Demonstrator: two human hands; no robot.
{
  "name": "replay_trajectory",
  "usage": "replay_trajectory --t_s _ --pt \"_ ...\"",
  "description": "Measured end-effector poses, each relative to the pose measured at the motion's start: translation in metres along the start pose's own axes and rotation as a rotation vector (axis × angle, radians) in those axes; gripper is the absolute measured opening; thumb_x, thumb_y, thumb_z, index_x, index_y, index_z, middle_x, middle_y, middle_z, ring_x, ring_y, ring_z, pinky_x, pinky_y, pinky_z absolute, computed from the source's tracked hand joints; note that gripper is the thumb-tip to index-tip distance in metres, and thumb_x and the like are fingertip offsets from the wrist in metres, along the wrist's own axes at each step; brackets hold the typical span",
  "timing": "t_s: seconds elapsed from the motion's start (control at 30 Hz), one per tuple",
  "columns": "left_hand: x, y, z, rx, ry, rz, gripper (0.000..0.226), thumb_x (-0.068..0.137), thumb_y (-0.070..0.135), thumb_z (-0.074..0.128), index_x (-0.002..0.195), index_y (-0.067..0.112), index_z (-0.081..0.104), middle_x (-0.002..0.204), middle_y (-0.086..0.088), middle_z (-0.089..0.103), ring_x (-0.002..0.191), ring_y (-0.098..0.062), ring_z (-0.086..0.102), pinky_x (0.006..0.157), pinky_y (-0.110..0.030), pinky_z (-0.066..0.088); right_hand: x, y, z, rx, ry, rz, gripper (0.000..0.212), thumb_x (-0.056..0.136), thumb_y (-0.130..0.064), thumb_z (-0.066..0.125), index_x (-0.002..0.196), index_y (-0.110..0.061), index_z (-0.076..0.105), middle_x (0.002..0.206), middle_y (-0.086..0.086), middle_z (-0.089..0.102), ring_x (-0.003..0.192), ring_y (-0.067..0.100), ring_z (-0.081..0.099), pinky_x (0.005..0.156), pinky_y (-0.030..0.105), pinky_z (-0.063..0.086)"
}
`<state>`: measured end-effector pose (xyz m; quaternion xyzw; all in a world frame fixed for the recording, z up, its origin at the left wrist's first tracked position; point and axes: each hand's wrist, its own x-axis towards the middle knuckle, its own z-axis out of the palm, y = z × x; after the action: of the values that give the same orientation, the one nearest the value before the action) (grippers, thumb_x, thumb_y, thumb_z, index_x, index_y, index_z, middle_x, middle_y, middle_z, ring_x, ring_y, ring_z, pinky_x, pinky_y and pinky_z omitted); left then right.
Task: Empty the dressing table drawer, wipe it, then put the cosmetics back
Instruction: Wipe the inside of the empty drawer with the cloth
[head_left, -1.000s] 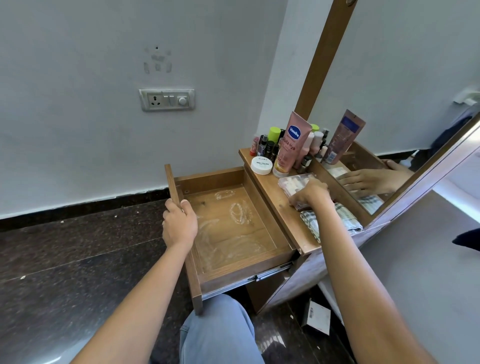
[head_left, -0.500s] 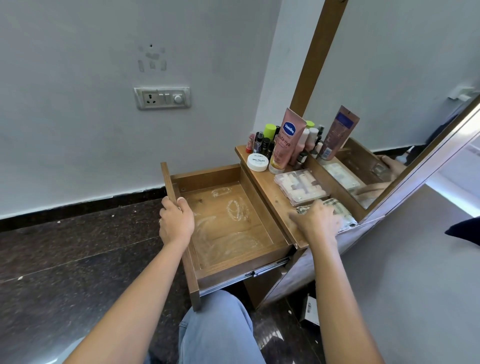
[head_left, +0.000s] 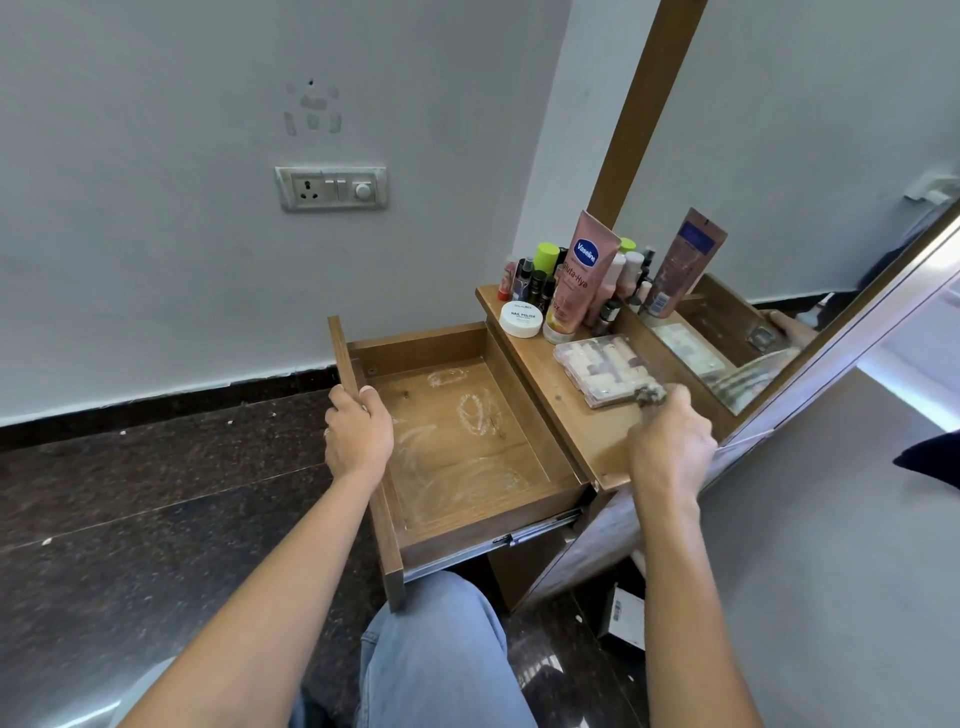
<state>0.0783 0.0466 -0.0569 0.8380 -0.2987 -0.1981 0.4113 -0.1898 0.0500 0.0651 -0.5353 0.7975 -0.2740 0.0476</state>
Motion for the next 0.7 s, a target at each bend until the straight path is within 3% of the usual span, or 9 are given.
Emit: replay_trajectory --t_s 0.07,0.17,0.23,0.3,0.4,0.5,0.6,0.7 --pt "0.0 0.0 0.0 0.0 -0.005 -0.004 0.052 0.101 0.04 0.023 0.142 0.008 0.031 0.13 -0.022 0.05 0.11 -0.042 0.053 0.088 -0.05 0.046 -0.019 -0.011 -0.015 0.269 0.032 -0.058 0.026 0.098 -0.01 0.046 0.122 -0.012 0.052 0.1 0.011 0.063 0.091 0.029 0.061 0.077 0.033 0.048" --pt "0.0 0.001 -0.001 0.002 -0.003 -0.001 0.051 0.101 0.039 0.024 0.139 0.007 0.033 0.129 -0.023 0.051 0.11 -0.043 0.053 0.089 -0.05 0.045 -0.042 -0.034 -0.002 0.432 -0.143 -0.252 0.032 0.095 -0.005 0.05 0.125 -0.015 0.052 0.092 -0.005 0.06 0.074 0.005 0.059 0.065 0.02 0.05" --pt "0.0 0.001 -0.002 0.0 -0.006 0.001 0.051 0.101 0.039 0.025 0.139 0.006 0.034 0.128 -0.023 0.051 0.109 -0.043 0.053 0.089 -0.05 0.045 -0.045 -0.045 0.028 0.349 -0.229 -0.406 0.036 0.094 -0.001 0.048 0.128 -0.014 0.049 0.101 0.0 0.065 0.081 0.011 0.063 0.072 0.028 0.056" --pt "0.0 0.002 -0.002 0.007 -0.009 0.007 0.051 0.101 0.039 0.024 0.139 0.006 0.033 0.128 -0.023 0.051 0.109 -0.043 0.053 0.089 -0.051 0.046 -0.042 -0.051 0.063 0.2 -0.281 -0.52 0.042 0.093 0.0 0.045 0.133 -0.011 0.044 0.113 0.011 0.063 0.096 0.026 0.063 0.082 0.04 0.054" --pt "-0.001 0.002 -0.002 0.018 -0.01 0.008 0.052 0.101 0.04 0.024 0.14 0.007 0.031 0.128 -0.022 0.051 0.108 -0.041 0.055 0.087 -0.051 0.048 -0.035 -0.047 0.107 -0.06 -0.397 -0.616 0.049 0.092 0.002 0.044 0.139 -0.009 0.036 0.133 0.015 0.052 0.111 0.031 0.058 0.087 0.039 0.05" --pt "0.0 0.002 -0.001 0.016 -0.01 0.003 0.053 0.101 0.041 0.024 0.141 0.008 0.03 0.129 -0.021 0.051 0.108 -0.04 0.055 0.087 -0.051 0.048 -0.03 -0.034 0.135 -0.275 -0.6 -0.614 0.05 0.094 0.001 0.042 0.142 -0.008 0.032 0.137 0.015 0.048 0.117 0.031 0.055 0.092 0.039 0.049" --pt "0.001 0.0 0.001 0.018 -0.013 0.006 0.053 0.101 0.041 0.023 0.142 0.009 0.029 0.129 -0.021 0.051 0.108 -0.04 0.055 0.087 -0.051 0.048 -0.025 -0.032 0.149 -0.32 -0.827 -0.549 0.055 0.092 -0.016 0.055 0.141 -0.005 0.034 0.142 0.016 0.041 0.126 0.031 0.047 0.103 0.037 0.042" --pt "0.003 -0.002 0.002 0.019 -0.007 0.001 0.054 0.1 0.042 0.023 0.143 0.01 0.029 0.13 -0.02 0.051 0.107 -0.039 0.056 0.086 -0.051 0.05 -0.02 -0.041 0.157 -0.239 -0.89 -0.459 0.091 0.081 -0.054 0.064 0.144 0.001 0.028 0.143 0.017 0.04 0.131 0.03 0.04 0.109 0.036 0.036"
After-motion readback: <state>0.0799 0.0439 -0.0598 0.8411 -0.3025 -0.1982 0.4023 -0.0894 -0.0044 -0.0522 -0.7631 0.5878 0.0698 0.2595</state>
